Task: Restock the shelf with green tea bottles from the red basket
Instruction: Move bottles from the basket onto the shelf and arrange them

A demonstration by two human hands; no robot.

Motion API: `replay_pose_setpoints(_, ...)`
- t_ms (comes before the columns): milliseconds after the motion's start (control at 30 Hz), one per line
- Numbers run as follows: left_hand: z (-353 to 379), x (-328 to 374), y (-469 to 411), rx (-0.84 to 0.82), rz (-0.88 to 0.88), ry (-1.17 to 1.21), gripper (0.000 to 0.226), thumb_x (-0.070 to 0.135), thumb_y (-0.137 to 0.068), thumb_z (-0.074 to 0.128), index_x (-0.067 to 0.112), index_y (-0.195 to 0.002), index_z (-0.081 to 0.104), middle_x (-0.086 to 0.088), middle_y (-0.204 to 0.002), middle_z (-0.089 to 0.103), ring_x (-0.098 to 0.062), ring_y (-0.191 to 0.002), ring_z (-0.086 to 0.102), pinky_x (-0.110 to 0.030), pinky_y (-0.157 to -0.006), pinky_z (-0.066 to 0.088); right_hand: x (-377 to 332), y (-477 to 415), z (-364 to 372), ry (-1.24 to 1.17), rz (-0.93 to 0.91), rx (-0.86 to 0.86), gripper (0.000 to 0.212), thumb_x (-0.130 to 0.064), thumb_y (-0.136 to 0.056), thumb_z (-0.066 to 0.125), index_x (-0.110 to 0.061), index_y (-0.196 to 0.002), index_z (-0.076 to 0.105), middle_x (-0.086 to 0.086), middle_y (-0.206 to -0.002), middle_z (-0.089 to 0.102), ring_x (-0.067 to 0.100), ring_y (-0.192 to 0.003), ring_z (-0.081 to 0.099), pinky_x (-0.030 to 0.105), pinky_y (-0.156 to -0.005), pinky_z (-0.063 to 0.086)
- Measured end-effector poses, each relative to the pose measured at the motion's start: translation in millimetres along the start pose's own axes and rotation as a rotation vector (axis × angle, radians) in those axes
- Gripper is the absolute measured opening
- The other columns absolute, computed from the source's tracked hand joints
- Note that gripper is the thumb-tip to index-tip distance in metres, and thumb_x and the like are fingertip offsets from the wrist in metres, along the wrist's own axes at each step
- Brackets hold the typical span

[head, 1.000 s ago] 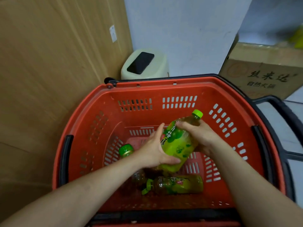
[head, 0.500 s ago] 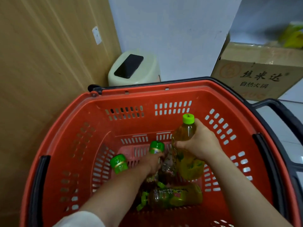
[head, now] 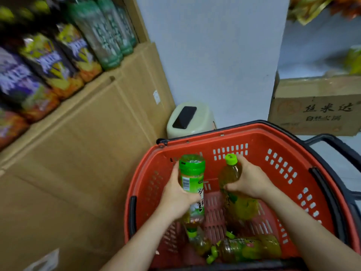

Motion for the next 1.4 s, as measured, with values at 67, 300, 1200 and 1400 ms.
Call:
replay_pose_setpoints(67,-35.4,20.2,31.8,0.094,0.062,0.082,0.061,0.003,-0.062,0.083,0.03,-0.11,0.058,0.014,-0.09,0.071,-0.002,-0.081,0.066,-0.013,-0.068,0.046,-32.7,14.3,-10.0,0.048,-0.101,0.017,0.095,-0.039,-0.052,0.083,-0.031,-0.134,0.035,-0.002,-0.105,0.067,0.022,-0.093,0.065,0.03,-0.077,0.05)
replay_pose_setpoints(300,-146.6,85.1,158.0,0.452,0.29,0.236,0.071,0.024,-0.052,0.093,0.04,-0.111,0.056,0.009,-0.107,0.069,-0.012,-0.1,0.066,-0.029,-0.083,0.052,-164.0,89.1,-53.1,-0.109,-0.49,0.139,0.081,-0.03,-0.051,0.086,-0.041,-0.117,0.04,0.001,-0.102,0.058,0.018,-0.098,0.054,0.028,-0.076,0.038)
replay_pose_setpoints(1200,-371.3,55.7,427.8,0.979,0.406,-1.188,0.051,0.033,-0.078,0.045,0.043,-0.127,0.031,0.01,-0.145,0.033,-0.022,-0.094,0.066,-0.034,-0.069,0.059,-516.5,260.1,115.9,-0.409,-1.136,-0.187,0.082,-0.025,-0.059,0.086,-0.031,-0.132,0.047,-0.016,-0.099,0.059,0.005,-0.098,0.057,0.006,-0.076,0.038)
replay_pose_setpoints(1400,-384.8,40.1,435.3,0.918,0.364,-1.264,0.049,0.033,-0.076,0.046,0.038,-0.124,0.039,0.006,-0.145,0.034,-0.024,-0.096,0.066,-0.03,-0.065,0.057,-535.0,245.2,157.2,-0.414,-1.075,-0.421,0.094,-0.059,-0.062,0.072,-0.03,-0.143,0.036,-0.006,-0.143,0.045,0.01,-0.132,0.039,0.027,-0.11,0.029)
Point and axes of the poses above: each hand's wrist, its own y-axis away from the middle knuckle, its own z-axis out of the palm, x = y × z, the point moved 2 cm from there along -y, towards the middle knuckle
